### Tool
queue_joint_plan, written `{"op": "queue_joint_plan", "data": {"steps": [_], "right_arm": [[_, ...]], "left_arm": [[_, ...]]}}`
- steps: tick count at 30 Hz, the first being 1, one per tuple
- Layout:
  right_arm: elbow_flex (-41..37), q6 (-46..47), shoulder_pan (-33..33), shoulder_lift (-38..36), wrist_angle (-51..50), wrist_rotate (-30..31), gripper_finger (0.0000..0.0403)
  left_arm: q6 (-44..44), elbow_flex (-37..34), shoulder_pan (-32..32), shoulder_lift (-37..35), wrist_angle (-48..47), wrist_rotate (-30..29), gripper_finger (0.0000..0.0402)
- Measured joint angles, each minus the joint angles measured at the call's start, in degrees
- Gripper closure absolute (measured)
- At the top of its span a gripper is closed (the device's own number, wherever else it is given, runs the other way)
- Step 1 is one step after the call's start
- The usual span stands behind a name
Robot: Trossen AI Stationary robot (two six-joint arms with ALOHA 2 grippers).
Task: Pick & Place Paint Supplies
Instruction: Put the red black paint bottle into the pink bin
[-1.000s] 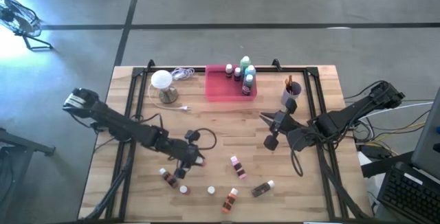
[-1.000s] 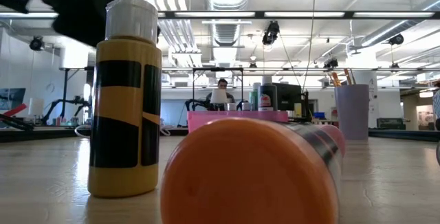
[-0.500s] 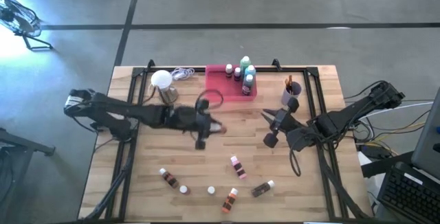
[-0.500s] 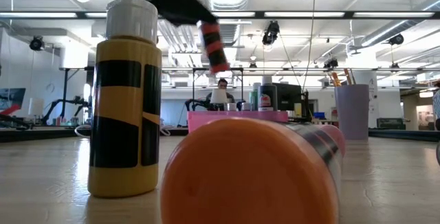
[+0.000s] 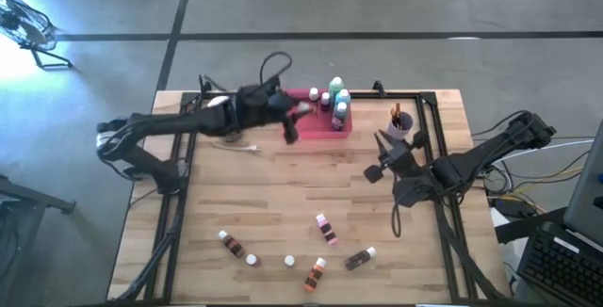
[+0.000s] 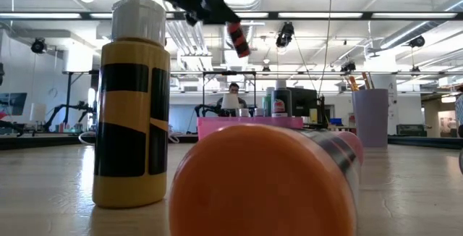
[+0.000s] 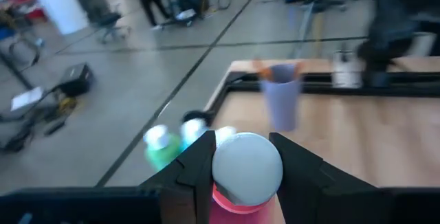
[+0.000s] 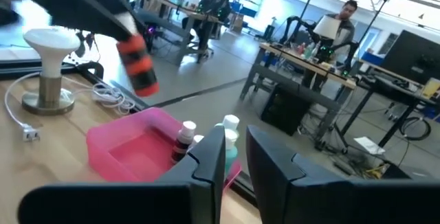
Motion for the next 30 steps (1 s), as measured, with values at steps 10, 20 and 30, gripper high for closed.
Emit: {"op": "queue_joint_plan", "data": {"steps": [10, 20, 30], "right_arm": [[-0.27, -0.65, -0.55, -0.75, -0.91, -0.16, 0.0357], [-0.28, -0.68, -2.66, -1.45, -1.6, 1.29, 0.0334], [-0.31, -0.68, -6.53, -1.61, -1.62, 1.09, 0.031]], "left_arm": [[-2.0, 6.18, 12.7, 11.5, -2.64, 6.25, 0.0278], [-4.83, 6.28, 19.36, 16.02, -2.93, 10.96, 0.0278], [-4.82, 6.41, 21.67, 22.82, 0.2, 12.55, 0.0278]]}}
